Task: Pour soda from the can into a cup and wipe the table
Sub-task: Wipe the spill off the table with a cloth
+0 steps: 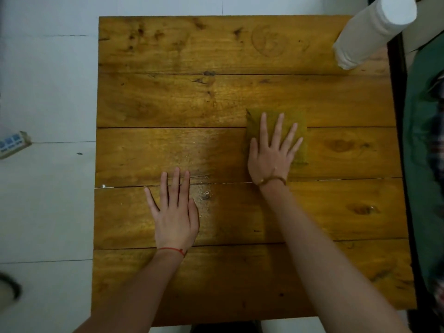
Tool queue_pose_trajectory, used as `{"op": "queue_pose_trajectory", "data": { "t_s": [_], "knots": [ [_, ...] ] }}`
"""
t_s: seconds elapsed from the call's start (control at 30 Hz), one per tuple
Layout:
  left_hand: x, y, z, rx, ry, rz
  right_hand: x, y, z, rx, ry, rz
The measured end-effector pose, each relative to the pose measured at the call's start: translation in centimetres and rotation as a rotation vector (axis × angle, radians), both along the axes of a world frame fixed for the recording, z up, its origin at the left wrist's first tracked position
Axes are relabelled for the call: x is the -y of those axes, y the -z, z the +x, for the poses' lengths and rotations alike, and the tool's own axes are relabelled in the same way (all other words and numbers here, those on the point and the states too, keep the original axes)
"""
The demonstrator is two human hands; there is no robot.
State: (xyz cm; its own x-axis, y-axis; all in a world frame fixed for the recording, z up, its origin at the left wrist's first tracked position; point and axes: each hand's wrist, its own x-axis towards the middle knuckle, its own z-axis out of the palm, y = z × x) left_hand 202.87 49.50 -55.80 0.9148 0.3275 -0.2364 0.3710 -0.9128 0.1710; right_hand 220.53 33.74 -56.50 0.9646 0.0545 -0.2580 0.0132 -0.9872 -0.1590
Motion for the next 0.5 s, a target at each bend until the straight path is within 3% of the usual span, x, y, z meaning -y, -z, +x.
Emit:
{"op": "queue_pose_trajectory", "data": {
  "t_s": [0.13, 0.27, 0.4, 0.5],
  "knots": [
    [0.0, 0.1, 0.0, 0.010, 0.007, 0.001, -4.1, -0.2, -4.0, -0.011, -0.291, 0.041],
    [-0.1, 0.1, -0.2, 0.027, 0.002, -0.004, -0.4, -0.8, -9.9, -0.039, -0.444, 0.043],
    [0.0, 0.2, -0.4, 0.049, 0.004, -0.016, 6.4, -0.6, -8.2, -0.039, -0.255, -0.058],
    [-0.1, 0.5, -0.5, 0.049, 0.004, -0.004, 5.9, -0.5, -5.2, -0.054, -0.054, -0.054]
  ]
}}
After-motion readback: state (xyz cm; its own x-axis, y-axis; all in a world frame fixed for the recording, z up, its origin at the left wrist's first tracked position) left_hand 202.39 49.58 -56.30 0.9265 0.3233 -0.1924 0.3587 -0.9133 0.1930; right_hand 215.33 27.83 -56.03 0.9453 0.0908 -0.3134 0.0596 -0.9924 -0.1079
